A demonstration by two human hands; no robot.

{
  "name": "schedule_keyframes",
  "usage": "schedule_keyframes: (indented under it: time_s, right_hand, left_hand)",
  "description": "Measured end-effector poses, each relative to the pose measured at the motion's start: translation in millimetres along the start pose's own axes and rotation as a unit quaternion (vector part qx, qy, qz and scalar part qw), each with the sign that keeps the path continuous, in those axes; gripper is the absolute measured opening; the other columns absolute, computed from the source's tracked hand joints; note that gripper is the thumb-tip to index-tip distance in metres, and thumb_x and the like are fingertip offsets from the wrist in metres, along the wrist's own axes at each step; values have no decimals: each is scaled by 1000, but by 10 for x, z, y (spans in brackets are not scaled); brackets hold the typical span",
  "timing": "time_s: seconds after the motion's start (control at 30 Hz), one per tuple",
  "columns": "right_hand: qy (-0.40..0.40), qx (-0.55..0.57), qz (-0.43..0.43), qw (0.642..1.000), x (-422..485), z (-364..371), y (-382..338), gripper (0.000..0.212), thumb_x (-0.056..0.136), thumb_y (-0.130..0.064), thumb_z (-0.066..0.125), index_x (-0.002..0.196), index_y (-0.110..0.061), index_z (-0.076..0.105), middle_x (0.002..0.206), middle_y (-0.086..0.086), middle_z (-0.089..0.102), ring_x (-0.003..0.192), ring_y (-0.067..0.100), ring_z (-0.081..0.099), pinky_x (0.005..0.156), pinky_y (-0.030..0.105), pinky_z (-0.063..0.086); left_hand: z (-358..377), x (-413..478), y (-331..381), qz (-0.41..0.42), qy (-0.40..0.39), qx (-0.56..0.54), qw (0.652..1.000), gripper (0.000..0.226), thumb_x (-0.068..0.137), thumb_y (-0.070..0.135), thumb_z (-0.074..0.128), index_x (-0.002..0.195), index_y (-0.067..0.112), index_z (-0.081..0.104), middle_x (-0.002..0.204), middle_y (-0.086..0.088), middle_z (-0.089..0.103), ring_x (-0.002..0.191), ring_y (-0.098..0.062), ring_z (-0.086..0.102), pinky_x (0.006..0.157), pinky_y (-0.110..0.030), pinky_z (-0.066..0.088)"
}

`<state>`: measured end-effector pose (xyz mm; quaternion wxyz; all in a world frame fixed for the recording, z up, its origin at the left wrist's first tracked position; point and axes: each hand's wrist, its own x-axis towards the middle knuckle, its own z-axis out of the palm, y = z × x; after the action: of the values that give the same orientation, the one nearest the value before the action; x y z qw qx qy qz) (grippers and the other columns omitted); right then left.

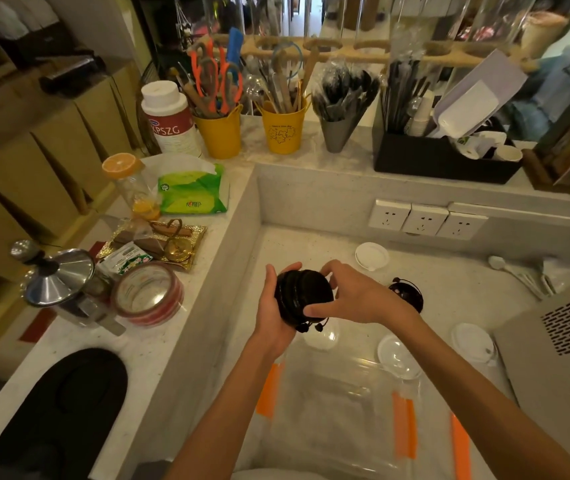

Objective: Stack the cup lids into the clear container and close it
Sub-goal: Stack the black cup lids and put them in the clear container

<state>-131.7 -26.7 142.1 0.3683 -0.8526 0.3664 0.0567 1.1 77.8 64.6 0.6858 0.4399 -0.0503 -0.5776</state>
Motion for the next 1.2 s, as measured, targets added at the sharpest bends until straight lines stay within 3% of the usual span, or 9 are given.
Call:
schedule_keyframes:
  time_s: [0.1,0.23,0.4,0.5,0.77,0.93,1.0,1.13,1.2]
  right_hand:
    - [3,-16,-15,1000,-1,-5,-126,82,69,-63,76,132,-26,40,120,-4,52,98,16,59,80,30,52]
    - [5,-25,-28,999,-3,19,-214,80,68,-65,75,130,-28,40,115,-6,51,97,15,57,73,26,48]
    - [23,-44,-30,998,0,74,-248,81,64,-70,73,126,-29,39,117,-6,51,102,18,58,80,32,52]
    - [22,-60,-27,998,-5,63,-240,81,64,-72,71,126,-29,39,115,-7,52,100,18,59,76,30,51]
    - [21,-55,-34,998,-3,38,-215,78,69,-63,75,130,-30,40,115,-3,53,94,18,58,69,27,46]
    - [52,-122,5,991,4,18,-171,80,66,-79,64,127,-29,48,102,-9,61,90,15,60,62,26,40]
    - [50,-95,3,994,5,20,-135,77,68,-76,65,126,-27,51,100,-9,60,89,14,60,61,24,40]
    - [7,73,-11,997,5,-64,58,63,82,-69,57,130,-29,56,109,-8,65,90,11,65,72,25,49]
    - [53,122,11,991,44,-101,299,56,86,-69,50,119,-27,65,103,-8,69,82,11,68,72,29,54]
  left_hand:
    - [-8,-36,21,13,5,1,1000,62,97,68,38,127,22,68,133,-19,67,116,-36,67,94,-50,55]
    - [8,-72,17,29,0,10,1000,60,99,67,36,124,24,70,125,-16,71,109,-33,69,88,-47,58]
    - [18,-70,0,47,-2,14,999,59,99,65,37,125,23,69,123,-15,71,108,-33,68,95,-52,52]
    - [16,-62,-12,49,-8,15,999,59,98,65,38,127,22,67,129,-17,68,113,-35,66,99,-55,49]
    - [53,-47,-3,27,-5,34,999,53,99,63,39,121,25,70,112,-11,75,95,-28,74,76,-45,59]
    - [99,-27,2,4,-17,24,1000,58,94,69,46,127,26,68,119,-13,75,103,-33,74,82,-49,58]
    - [107,-9,-24,-7,-34,7,999,55,93,64,54,131,27,66,125,-15,72,111,-35,71,87,-51,57]
    - [123,65,-48,-31,-58,-76,995,49,96,52,58,134,21,64,132,-18,68,121,-37,65,92,-54,55]
    - [131,114,-60,-36,-57,-108,992,45,96,50,57,129,20,66,128,-17,68,116,-37,64,94,-57,53]
